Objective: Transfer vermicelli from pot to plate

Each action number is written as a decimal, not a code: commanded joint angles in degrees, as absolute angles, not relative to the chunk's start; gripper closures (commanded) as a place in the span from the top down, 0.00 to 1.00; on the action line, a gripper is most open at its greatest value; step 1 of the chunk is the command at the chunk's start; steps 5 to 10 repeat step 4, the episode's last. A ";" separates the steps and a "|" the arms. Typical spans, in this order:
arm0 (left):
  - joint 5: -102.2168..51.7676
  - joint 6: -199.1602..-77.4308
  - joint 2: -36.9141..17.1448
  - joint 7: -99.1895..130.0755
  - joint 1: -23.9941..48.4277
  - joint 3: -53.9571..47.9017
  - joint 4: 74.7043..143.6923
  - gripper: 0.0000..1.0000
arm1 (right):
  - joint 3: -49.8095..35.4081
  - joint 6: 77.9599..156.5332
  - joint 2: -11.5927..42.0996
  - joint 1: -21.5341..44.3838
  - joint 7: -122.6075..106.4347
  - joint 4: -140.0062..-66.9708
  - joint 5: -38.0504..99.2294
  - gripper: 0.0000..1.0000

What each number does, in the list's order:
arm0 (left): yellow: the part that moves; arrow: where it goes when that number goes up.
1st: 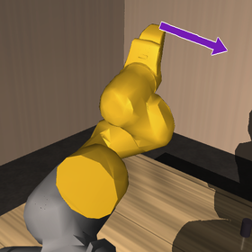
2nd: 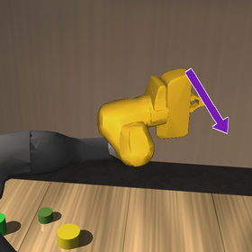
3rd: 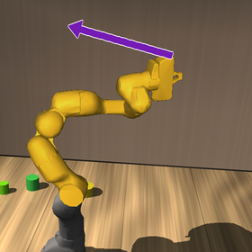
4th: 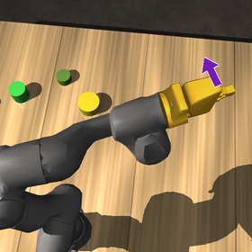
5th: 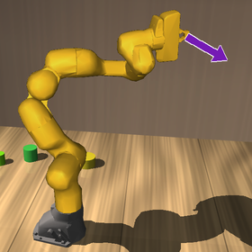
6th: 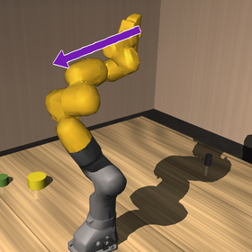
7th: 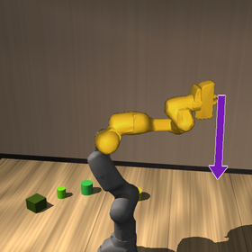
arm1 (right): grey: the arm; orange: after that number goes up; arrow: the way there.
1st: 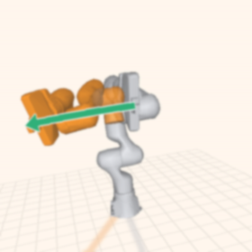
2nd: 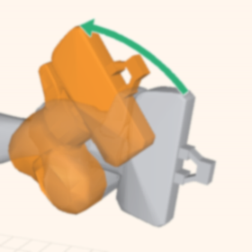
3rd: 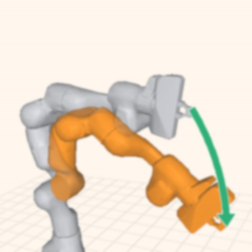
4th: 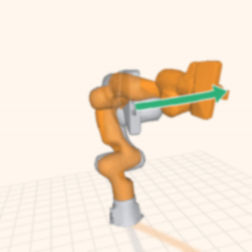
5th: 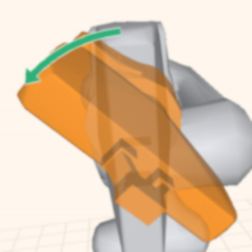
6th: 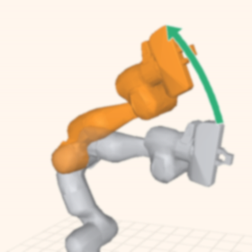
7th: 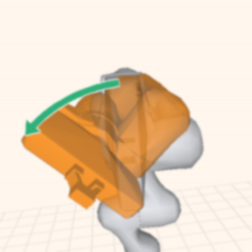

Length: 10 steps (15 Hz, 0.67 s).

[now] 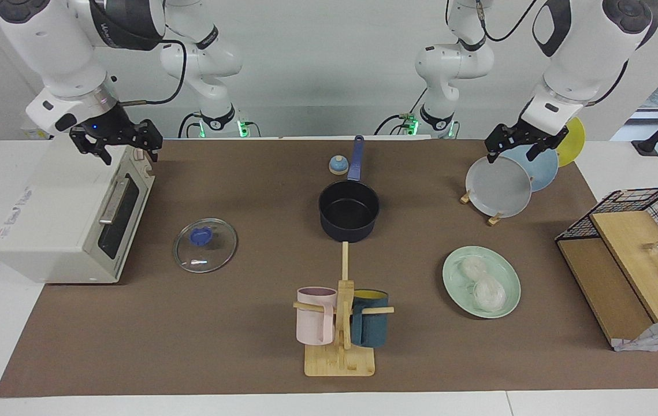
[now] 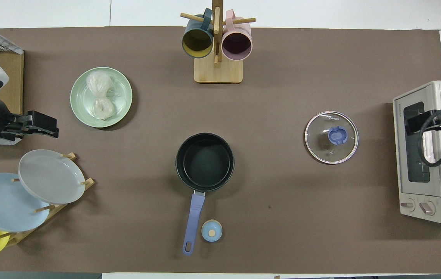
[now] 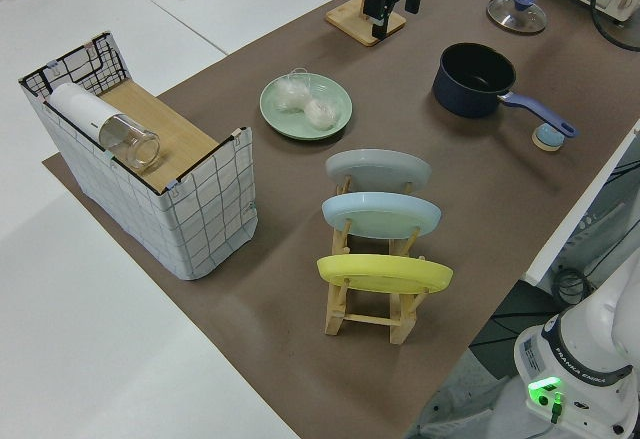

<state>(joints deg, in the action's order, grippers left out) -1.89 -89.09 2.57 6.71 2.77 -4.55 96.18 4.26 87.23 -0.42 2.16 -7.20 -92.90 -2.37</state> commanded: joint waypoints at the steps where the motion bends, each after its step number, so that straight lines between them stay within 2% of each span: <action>1: -0.79 -90.09 2.90 7.74 2.90 -4.75 96.42 1.00 | 3.87 85.96 0.26 1.76 -6.24 -91.49 -1.41 1.00; 10: -0.88 -90.09 2.81 7.56 2.90 -4.66 96.33 1.00 | 3.87 85.87 0.18 1.76 -6.24 -91.49 -1.32 1.00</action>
